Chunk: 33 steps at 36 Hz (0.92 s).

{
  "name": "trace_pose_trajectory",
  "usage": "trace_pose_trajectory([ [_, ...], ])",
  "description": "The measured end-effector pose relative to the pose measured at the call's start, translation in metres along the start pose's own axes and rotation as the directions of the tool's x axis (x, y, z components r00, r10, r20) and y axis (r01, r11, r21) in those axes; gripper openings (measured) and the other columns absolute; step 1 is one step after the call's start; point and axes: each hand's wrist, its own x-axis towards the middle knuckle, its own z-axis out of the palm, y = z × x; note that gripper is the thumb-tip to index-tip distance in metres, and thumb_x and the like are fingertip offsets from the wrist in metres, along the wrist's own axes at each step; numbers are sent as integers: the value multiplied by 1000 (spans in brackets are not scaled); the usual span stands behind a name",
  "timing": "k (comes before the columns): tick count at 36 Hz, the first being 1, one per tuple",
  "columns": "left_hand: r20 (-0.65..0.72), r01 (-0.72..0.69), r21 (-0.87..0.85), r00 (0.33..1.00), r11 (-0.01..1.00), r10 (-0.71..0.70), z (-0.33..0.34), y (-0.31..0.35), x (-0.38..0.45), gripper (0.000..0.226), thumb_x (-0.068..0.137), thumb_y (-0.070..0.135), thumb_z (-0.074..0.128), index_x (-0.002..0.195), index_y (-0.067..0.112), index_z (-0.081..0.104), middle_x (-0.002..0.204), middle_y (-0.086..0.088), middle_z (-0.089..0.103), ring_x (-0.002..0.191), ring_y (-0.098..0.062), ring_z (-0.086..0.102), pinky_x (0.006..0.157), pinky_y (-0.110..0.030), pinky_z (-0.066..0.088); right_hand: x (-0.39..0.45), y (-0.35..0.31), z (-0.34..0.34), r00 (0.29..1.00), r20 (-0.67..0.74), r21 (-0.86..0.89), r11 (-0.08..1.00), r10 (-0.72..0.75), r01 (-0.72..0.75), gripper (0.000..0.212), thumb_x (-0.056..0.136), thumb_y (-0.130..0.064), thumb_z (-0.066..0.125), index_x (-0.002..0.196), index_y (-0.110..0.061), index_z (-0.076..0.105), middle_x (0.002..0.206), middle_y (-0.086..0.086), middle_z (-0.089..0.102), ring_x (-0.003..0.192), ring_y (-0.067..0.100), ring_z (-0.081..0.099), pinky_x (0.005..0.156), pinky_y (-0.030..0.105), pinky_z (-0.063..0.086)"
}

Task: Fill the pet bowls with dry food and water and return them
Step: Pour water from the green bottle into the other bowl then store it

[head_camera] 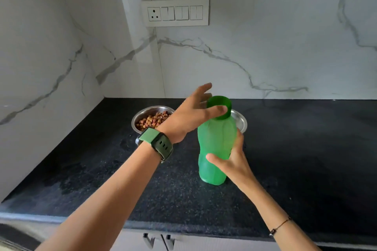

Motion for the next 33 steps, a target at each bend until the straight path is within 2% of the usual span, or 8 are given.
trace_pose_trajectory([
  [3, 117, -182, 208, 980, 961, 160, -4, 13, 14, 64, 87, 5, 62, 142, 25, 35, 141, -8, 45, 129, -19, 45, 108, -31, 39, 5, -12, -5, 999, 29, 0, 1000, -17, 17, 95, 60, -28, 75, 126, -52, 10, 126, -27, 36, 113, -18, 41, 84, 1, 39],
  [7, 216, -465, 557, 881, 688, 420, -5, 11, 29, 30, 85, 8, 52, 110, 4, 68, 111, -13, 67, 103, -24, 62, 89, -8, 39, 4, -13, -6, 999, 19, -43, 998, 38, -37, 91, 56, -37, 75, 121, -57, 15, 128, -16, 44, 114, -13, 45, 82, 6, 41],
  [13, 399, -641, 676, 732, 362, 552, 4, 1, 39, 38, 88, 27, 44, 90, -1, 69, 86, -15, 69, 81, -33, 64, 81, -30, 40, 4, -12, -3, 999, -26, -47, 998, 48, -49, 89, 51, -43, 72, 121, -55, 19, 125, -21, 41, 114, -10, 45, 84, 8, 43],
  [17, 472, -650, 724, 711, 231, 521, 6, -10, 42, 39, 90, 33, 39, 90, 2, 63, 86, -14, 63, 72, -32, 59, 71, -35, 50, 6, -8, -2, 998, -31, 7, 999, 52, -52, 94, 51, -38, 74, 130, -44, 23, 128, -11, 46, 117, -1, 49, 91, 14, 46],
  [22, 321, -455, 885, 743, 92, 587, 24, -20, 44, 35, 90, 20, 34, 69, 7, 59, 64, -9, 56, 47, -27, 49, 43, -26, 44, 7, -1, 0, 995, -50, 67, 994, 86, -82, 98, 49, -32, 76, 136, -23, 32, 123, -3, 56, 112, 7, 57, 91, 25, 49],
  [27, 147, -174, 985, 878, 18, 455, 42, -4, 36, 33, 76, 30, 47, 50, 14, 60, 49, -2, 52, 39, -19, 47, 46, -20, 18, 9, 4, 3, 990, -89, 58, 992, 114, -109, 85, 49, -21, 76, 126, -15, 41, 104, 0, 64, 96, 4, 63, 77, 19, 50],
  [30, -25, -51, 982, 917, 180, 398, 42, 13, 26, 55, 93, 48, 38, 74, 5, 67, 74, -12, 63, 66, -29, 63, 52, -25, 29, 8, 5, 3, 991, -76, 76, 992, 111, -106, 81, 53, -9, 77, 125, -14, 42, 104, 1, 64, 94, 2, 64, 75, 14, 49],
  [33, -96, -11, 938, 952, 346, 291, 35, 26, 29, 64, 97, 52, 24, 91, 4, 66, 93, -12, 63, 90, -33, 61, 64, -31, 33, 6, 4, 4, 991, -67, 99, 990, 112, -105, 80, 50, -16, 79, 121, -28, 44, 108, -5, 64, 101, 6, 62, 80, 17, 51],
])
